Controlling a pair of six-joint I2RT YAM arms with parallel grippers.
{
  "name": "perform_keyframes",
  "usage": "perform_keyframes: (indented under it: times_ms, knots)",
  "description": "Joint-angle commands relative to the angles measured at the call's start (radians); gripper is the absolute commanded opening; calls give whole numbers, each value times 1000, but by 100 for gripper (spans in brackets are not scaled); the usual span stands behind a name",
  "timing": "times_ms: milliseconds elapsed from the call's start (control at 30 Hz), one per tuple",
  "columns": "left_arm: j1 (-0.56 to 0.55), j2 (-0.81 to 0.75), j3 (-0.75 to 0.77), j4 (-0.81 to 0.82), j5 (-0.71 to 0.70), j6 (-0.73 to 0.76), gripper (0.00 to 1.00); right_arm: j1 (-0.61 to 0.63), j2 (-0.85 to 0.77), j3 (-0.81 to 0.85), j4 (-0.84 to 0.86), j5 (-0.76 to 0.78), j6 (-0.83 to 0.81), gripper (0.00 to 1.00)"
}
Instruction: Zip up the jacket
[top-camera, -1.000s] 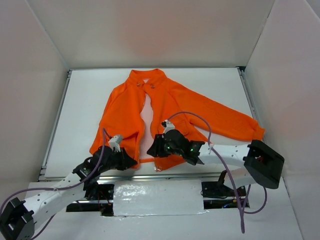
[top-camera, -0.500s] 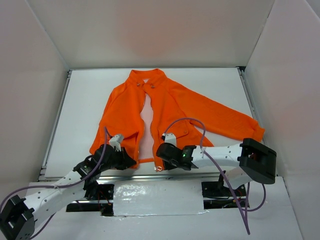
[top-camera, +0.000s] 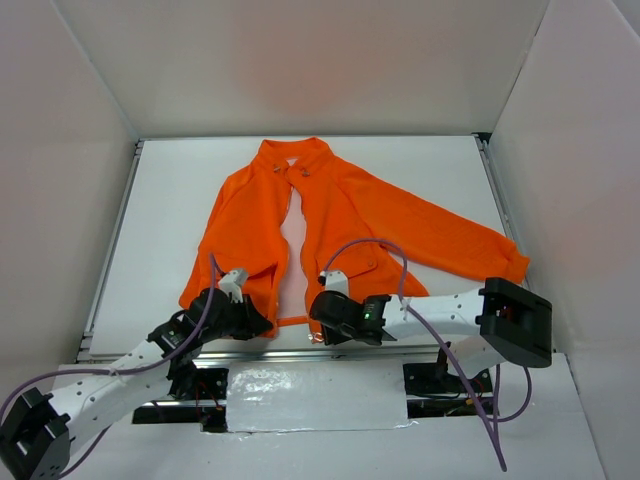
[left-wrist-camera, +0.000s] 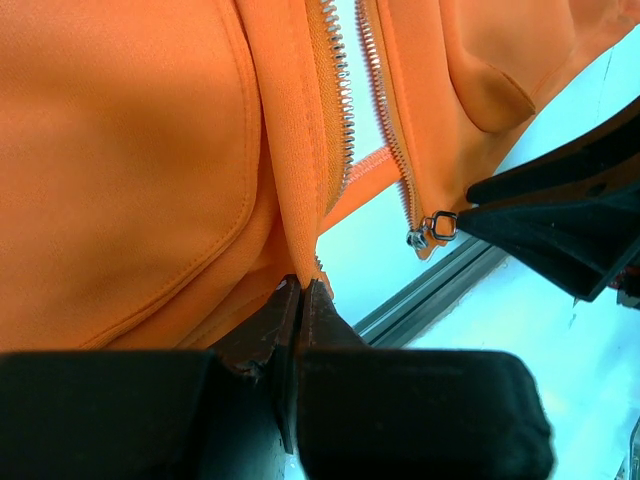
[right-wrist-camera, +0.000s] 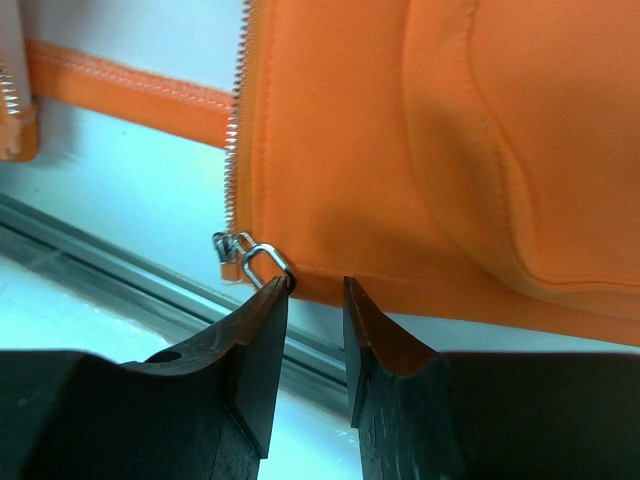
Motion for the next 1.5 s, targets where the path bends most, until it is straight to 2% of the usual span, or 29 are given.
perform_keyframes:
  times_ms: [0, 367, 467, 633, 667, 833, 1467]
  knots:
    - [-5, 14, 17, 48, 27, 26, 0, 17, -8, 50, 43, 7, 0, 36]
    - [-6, 48, 8, 94, 50, 22, 0, 23, 44, 64, 63, -1, -8, 36]
    - [-6, 43, 3, 102, 54, 19, 0, 21, 72, 74, 65, -5, -11, 33]
    - [-6, 28, -3, 86, 50, 19, 0, 31, 80, 82, 66, -13, -5, 24]
    - [-6, 22, -5, 85, 48, 19, 0, 34, 77, 82, 61, -13, -2, 17]
    - [-6, 14, -9, 79, 44, 16, 0, 38, 60, 82, 54, -4, 3, 1]
    - [-6, 17, -21, 96, 42, 8, 0, 123, 17, 110, 66, -48, 29, 0]
